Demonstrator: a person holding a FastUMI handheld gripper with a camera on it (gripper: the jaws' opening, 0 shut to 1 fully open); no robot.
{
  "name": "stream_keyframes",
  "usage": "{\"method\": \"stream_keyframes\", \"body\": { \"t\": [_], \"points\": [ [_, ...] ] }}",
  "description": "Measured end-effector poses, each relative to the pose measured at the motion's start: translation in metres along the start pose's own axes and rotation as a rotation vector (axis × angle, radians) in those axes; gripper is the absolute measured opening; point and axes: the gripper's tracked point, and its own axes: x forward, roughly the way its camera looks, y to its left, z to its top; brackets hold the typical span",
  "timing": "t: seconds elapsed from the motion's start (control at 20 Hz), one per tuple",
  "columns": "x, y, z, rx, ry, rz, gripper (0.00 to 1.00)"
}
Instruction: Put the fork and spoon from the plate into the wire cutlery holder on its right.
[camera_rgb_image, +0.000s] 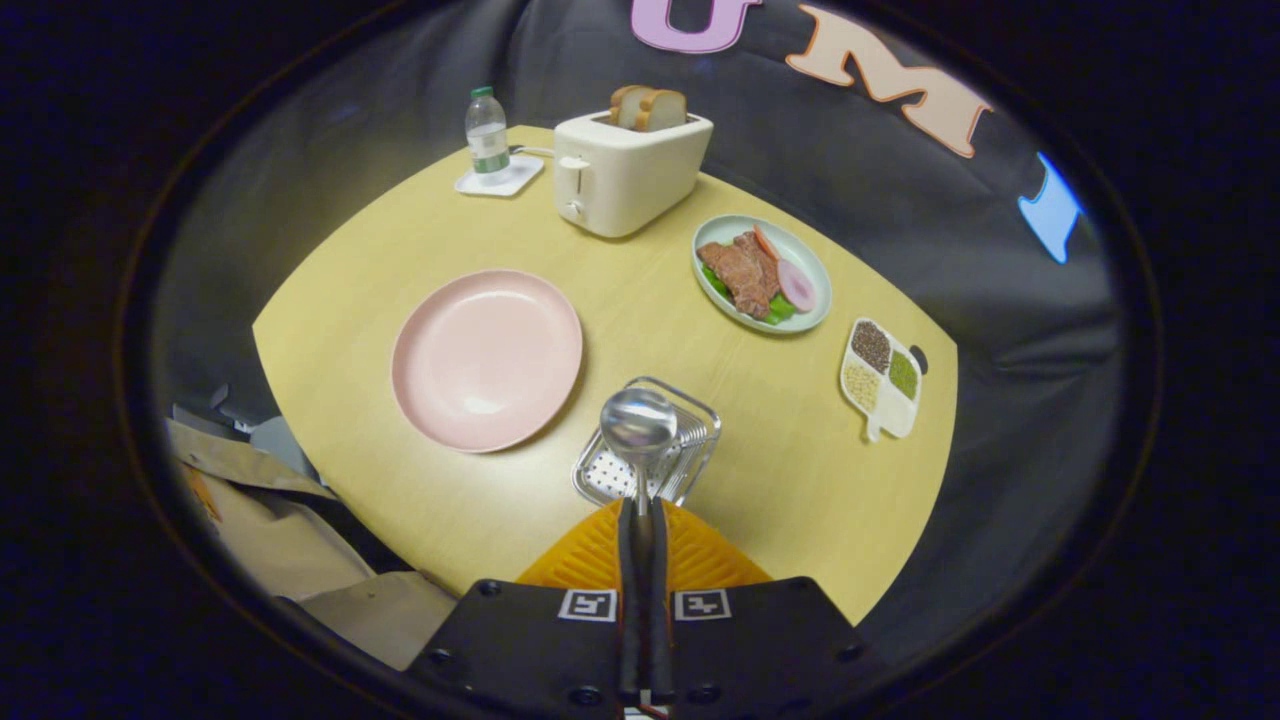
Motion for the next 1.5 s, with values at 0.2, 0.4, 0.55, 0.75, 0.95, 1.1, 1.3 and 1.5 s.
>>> {"method": "stream_keyframes", "body": {
  "t": [0.2,0.4,0.55,0.75,0.95,1.1,1.3,1.5],
  "points": [
    [0.002,-0.002,0.005,0.005,-0.003,0.004,0.10],
    [0.001,-0.003,0.014,0.035,-0.031,0.004,0.19],
    [-0.005,-0.002,0.018,0.045,-0.060,-0.004,0.30],
    [-0.011,0.005,0.028,0.082,-0.125,0.009,0.62],
    [-0.031,0.014,0.041,0.134,-0.233,-0.005,1.00],
    [-0.048,0.024,0.051,0.195,-0.331,-0.015,1.00],
    [-0.077,0.025,0.061,0.281,-0.488,-0.077,1.00],
    [-0.108,0.022,0.068,0.381,-0.648,-0.172,1.00]
  ]
}}
